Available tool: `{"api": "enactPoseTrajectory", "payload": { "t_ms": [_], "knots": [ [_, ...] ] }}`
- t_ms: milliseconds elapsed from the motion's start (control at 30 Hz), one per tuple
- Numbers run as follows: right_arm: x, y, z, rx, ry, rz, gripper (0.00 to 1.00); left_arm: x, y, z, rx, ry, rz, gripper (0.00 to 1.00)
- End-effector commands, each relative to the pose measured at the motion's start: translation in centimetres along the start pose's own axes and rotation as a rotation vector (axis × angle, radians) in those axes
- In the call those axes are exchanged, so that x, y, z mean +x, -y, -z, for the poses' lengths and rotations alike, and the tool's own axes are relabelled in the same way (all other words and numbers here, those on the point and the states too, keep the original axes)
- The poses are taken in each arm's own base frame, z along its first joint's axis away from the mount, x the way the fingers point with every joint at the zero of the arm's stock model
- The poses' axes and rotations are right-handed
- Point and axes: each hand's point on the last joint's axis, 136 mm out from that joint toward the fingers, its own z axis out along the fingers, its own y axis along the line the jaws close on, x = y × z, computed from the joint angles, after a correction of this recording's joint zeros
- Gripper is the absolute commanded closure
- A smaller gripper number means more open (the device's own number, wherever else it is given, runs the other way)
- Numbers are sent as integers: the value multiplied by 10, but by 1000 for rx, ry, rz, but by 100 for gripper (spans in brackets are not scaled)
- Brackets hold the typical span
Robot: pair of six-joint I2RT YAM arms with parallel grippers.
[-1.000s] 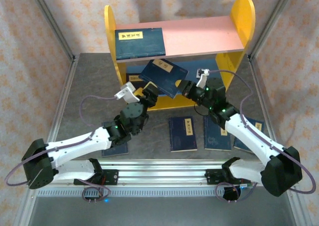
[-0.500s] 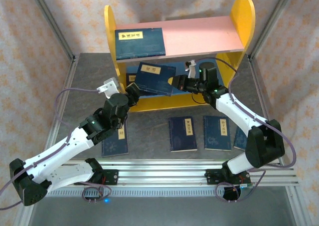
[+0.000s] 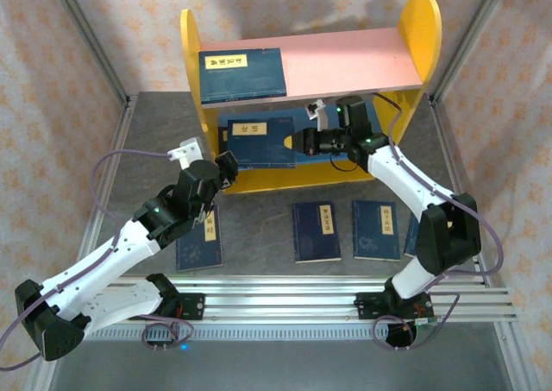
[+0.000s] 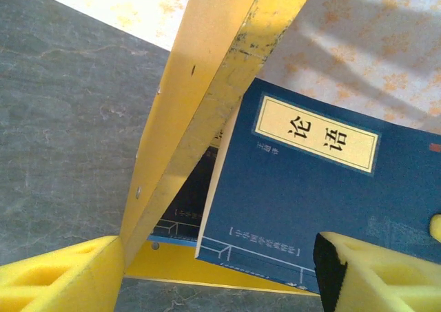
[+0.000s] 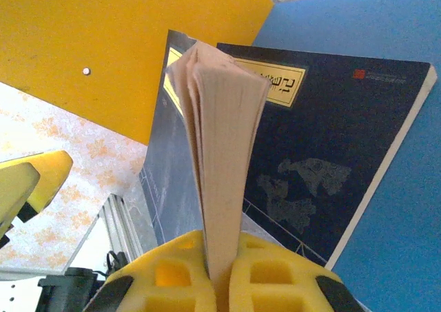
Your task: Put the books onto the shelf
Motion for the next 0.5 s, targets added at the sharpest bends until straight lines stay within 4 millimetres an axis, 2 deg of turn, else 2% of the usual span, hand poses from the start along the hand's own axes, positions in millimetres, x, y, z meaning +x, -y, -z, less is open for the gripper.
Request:
{"api": "enactPoseTrajectory", "payload": {
  "t_ms": [0,467],
  "knots": [
    [-13,-9,0,-41,3,69,100,0,-4,1,-8,-19,-26,27],
    [-30,6,-22,-55,5,62,100,2,-10,-2,-23,-31,-29,27]
  ]
}}
